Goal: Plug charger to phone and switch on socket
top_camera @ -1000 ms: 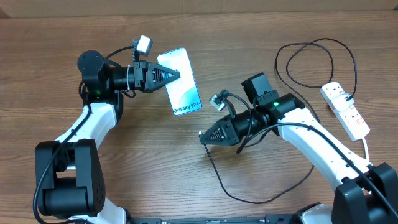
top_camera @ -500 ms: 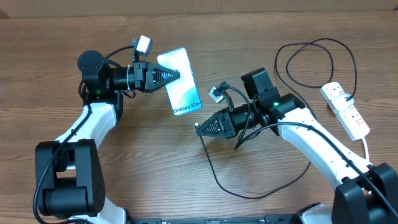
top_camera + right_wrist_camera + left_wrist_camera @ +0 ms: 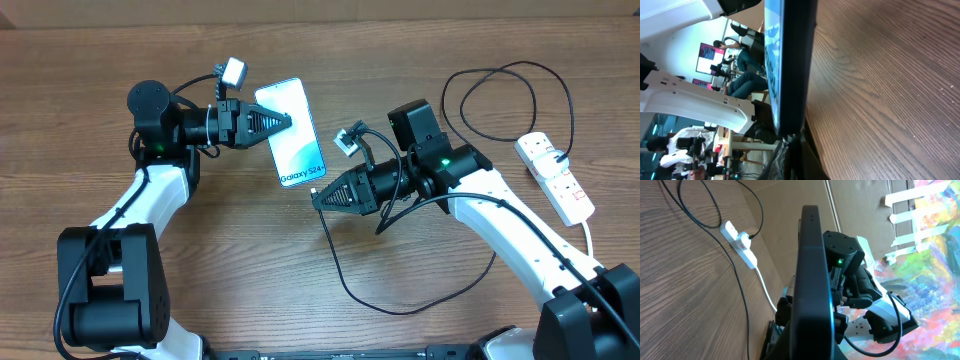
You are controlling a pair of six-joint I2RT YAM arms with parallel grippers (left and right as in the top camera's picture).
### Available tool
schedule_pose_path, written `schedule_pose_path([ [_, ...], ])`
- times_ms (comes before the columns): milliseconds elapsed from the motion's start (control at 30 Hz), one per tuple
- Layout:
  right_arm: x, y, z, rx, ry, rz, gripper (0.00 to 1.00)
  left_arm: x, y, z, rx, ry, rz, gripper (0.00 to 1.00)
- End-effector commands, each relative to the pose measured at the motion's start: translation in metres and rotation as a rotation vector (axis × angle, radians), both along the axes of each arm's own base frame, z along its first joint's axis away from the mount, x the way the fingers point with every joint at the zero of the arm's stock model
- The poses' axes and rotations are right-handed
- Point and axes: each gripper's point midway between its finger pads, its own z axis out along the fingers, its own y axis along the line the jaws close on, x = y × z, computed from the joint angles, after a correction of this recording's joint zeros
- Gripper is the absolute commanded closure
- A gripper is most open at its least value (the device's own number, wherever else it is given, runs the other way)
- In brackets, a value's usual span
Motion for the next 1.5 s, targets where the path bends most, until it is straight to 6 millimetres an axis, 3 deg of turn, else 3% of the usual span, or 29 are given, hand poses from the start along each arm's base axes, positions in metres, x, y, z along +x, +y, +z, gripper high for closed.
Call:
schedule_pose_path([
  [0, 0.003, 0.003, 0.014, 0.031, -0.025, 0.011, 0.96, -0.004, -0.003, 0.005, 0.003, -0.043, -0.028, 0.96],
  [1467, 0.005, 0.013, 0.023, 0.065, -0.065, 0.021, 0.96, -0.006, -0.007, 0.005, 0.002, -0.036, -0.039, 0.96],
])
